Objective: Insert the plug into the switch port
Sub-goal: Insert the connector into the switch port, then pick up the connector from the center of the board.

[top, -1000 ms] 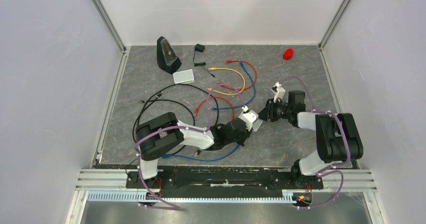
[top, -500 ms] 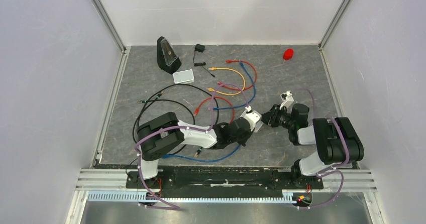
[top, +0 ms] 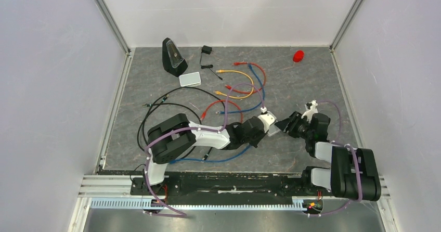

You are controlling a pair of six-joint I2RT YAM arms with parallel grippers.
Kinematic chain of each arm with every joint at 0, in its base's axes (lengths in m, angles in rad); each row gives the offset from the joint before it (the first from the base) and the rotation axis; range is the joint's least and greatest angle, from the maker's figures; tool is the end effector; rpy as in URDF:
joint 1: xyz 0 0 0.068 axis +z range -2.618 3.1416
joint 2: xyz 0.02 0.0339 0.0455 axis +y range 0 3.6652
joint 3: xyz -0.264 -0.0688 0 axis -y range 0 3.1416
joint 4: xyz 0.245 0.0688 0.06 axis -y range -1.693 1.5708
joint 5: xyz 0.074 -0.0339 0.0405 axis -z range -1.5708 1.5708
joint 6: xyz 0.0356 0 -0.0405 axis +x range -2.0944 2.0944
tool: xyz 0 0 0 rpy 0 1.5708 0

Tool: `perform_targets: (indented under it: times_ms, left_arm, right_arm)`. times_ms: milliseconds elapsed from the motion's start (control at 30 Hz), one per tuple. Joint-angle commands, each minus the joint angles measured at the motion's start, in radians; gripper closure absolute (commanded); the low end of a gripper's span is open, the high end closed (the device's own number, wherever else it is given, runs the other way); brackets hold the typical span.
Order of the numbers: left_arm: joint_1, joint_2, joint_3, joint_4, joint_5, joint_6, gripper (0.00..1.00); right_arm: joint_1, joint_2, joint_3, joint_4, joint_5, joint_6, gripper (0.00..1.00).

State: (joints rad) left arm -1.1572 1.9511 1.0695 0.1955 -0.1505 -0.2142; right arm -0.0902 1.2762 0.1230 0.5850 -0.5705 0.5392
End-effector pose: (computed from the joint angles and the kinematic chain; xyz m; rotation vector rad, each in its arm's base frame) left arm 0.1675 -0.3683 0.1385 0.9751 2.0940 -0.5576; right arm 0.1862 0.0025 0.1106 0.3345 2.1355 0.8705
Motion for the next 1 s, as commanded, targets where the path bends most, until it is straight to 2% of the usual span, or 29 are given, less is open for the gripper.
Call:
perform_targets:
  times_ms: [0,133,233,433,533,600,767,833,967]
  left_arm:
    - [0.023,0.071,0.041,-0.043,0.024,0.126,0.97]
    - [0.022,0.085,0.071,-0.045,0.030,0.166,0.95]
    - [0.025,0.088,0.096,-0.055,0.027,0.189,0.90]
    - [0.024,0.045,0.104,-0.050,0.111,0.212,0.82]
    - [0.024,0.039,0.117,-0.085,0.142,0.213,0.70]
    - [0.024,0.019,0.115,-0.105,0.113,0.192,0.60]
    - [0.024,-0.111,0.039,-0.106,-0.005,0.116,0.52]
    - [0.030,-0.174,0.022,-0.138,-0.088,0.077,0.43]
    - [0.077,-0.296,0.039,-0.284,-0.217,-0.016,0.41]
  right_arm:
    - [-0.071,-0.057,0.074,-0.387,0.080,-0.032,0.49]
    - [-0.113,-0.190,0.122,-0.489,0.212,-0.077,0.46]
    - [-0.139,-0.275,0.166,-0.547,0.288,-0.121,0.45]
    - [-0.143,-0.384,0.241,-0.620,0.325,-0.181,0.44]
    - [-0.144,-0.411,0.278,-0.651,0.316,-0.208,0.43]
    - [-0.143,-0.430,0.293,-0.657,0.295,-0.231,0.42]
    - [-0.144,-0.521,0.281,-0.638,0.262,-0.277,0.41]
    - [-0.143,-0.555,0.277,-0.631,0.262,-0.276,0.41]
    - [-0.124,-0.563,0.268,-0.593,0.221,-0.237,0.43]
